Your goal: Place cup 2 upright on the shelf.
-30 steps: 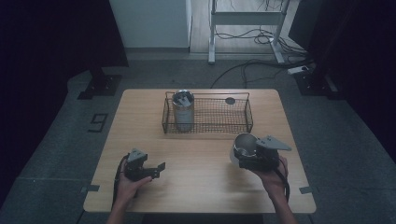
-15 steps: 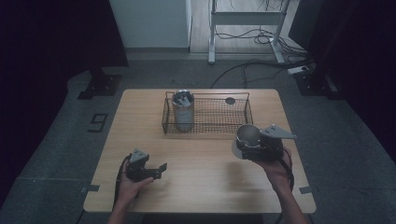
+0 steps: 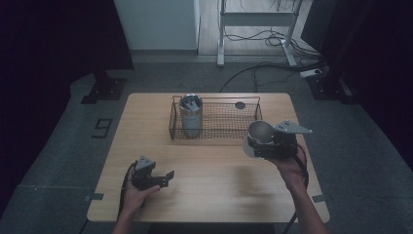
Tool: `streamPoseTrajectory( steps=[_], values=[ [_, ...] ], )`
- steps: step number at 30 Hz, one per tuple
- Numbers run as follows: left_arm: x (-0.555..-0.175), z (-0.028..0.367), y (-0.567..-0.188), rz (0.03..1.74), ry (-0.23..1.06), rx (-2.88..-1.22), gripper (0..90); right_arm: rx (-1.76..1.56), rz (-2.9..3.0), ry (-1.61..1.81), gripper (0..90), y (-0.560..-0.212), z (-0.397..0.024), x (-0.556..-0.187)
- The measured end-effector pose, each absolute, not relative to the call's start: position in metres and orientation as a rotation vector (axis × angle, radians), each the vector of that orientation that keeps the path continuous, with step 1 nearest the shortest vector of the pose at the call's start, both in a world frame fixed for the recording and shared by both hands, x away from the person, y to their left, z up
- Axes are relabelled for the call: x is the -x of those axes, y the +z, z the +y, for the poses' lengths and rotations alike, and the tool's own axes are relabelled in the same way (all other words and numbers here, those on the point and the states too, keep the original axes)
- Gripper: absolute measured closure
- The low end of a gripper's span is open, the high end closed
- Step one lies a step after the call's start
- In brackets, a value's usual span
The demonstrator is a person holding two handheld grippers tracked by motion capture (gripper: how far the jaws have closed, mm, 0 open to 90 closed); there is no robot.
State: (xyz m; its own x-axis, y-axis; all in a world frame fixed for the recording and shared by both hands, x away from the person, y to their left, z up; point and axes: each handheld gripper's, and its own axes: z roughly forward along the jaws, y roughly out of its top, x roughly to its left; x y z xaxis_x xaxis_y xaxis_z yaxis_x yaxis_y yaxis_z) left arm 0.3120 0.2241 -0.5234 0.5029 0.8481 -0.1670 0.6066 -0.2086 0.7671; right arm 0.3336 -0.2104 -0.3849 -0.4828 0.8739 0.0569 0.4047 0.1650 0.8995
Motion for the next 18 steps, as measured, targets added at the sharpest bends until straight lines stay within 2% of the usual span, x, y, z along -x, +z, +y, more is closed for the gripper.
streamPoseTrajectory(
  steps=[18],
  values=[
    [-0.312, 0.224, -0.524, 1.198, 0.370, -1.922, 8.4, -1.174, 1.990, 1.253, 6.2, -0.370, -0.200, -0.352]
  ],
)
